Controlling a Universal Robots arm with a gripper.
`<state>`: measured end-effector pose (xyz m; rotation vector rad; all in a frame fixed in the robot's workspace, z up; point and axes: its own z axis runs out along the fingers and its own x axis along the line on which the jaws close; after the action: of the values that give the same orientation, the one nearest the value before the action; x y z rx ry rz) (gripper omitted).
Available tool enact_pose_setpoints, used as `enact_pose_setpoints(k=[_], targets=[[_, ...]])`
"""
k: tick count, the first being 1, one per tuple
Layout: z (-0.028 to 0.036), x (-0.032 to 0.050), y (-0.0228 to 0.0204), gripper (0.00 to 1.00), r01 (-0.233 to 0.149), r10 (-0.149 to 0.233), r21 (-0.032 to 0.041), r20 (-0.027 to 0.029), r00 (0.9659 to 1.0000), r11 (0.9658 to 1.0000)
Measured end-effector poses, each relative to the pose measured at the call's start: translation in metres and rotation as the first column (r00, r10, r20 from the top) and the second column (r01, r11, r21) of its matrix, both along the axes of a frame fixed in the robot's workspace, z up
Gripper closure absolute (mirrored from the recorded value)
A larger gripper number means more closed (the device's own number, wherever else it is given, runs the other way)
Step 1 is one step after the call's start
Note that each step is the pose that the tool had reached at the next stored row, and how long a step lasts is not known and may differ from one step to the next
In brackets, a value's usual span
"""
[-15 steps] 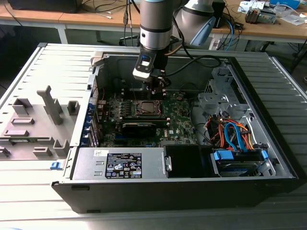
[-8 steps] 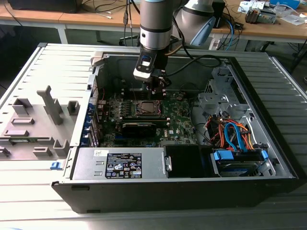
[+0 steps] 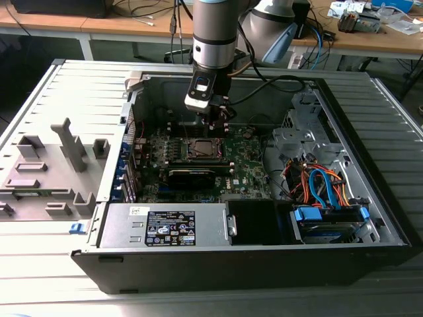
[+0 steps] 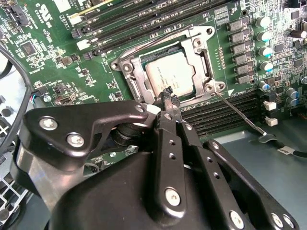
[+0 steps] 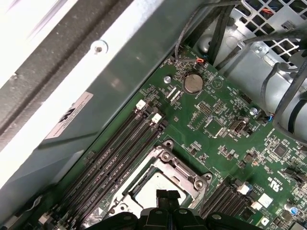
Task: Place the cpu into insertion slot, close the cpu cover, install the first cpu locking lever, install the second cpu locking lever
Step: 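Install the second cpu locking lever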
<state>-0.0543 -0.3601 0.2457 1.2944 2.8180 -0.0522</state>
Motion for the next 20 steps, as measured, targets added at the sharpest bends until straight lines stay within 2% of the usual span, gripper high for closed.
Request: enact_pose_setpoints(k=[20], targets=[[0.0000,0.0000,0.0000,0.89,-0.041,0.041,0.0000,0.0000,0.9992,0.9992]])
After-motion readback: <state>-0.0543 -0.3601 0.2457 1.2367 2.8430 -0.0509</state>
